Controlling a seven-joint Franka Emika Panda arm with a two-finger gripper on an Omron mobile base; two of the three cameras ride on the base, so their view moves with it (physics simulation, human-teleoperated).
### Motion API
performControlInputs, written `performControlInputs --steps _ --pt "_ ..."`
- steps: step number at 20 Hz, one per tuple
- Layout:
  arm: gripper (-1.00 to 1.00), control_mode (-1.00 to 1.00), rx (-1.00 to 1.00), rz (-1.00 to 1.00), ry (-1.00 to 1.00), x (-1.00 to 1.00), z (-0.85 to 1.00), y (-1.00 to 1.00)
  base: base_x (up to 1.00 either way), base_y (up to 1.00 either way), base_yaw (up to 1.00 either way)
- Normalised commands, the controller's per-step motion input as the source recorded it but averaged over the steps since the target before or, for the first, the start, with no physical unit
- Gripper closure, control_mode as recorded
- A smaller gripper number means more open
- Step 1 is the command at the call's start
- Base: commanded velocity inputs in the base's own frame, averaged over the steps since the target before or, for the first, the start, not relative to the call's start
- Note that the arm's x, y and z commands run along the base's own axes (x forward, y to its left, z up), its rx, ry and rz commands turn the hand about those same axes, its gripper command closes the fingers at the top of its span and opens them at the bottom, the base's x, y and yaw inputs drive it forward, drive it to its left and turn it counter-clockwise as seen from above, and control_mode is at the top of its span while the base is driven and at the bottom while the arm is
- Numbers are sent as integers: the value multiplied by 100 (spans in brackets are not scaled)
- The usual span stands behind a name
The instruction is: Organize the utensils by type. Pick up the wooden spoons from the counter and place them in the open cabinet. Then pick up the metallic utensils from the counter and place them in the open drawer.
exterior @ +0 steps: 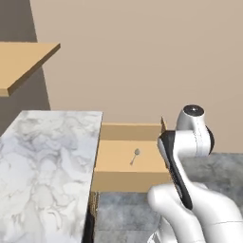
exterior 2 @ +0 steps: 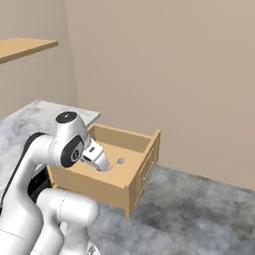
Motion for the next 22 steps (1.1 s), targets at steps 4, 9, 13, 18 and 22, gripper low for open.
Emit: performControlInputs --steps 4,9,13,18,22 --pt "-100 100 0 0 0 0 0 0 -62 -37 -37" --pt "-100 100 0 0 0 0 0 0 -2 -1 -98" --pt "-100 100 0 0 0 0 0 0 0 0 -100" --pt "-100 100 0 0 0 0 0 0 0 0 -100" --pt "-100 100 0 0 0 0 0 0 0 0 -100"
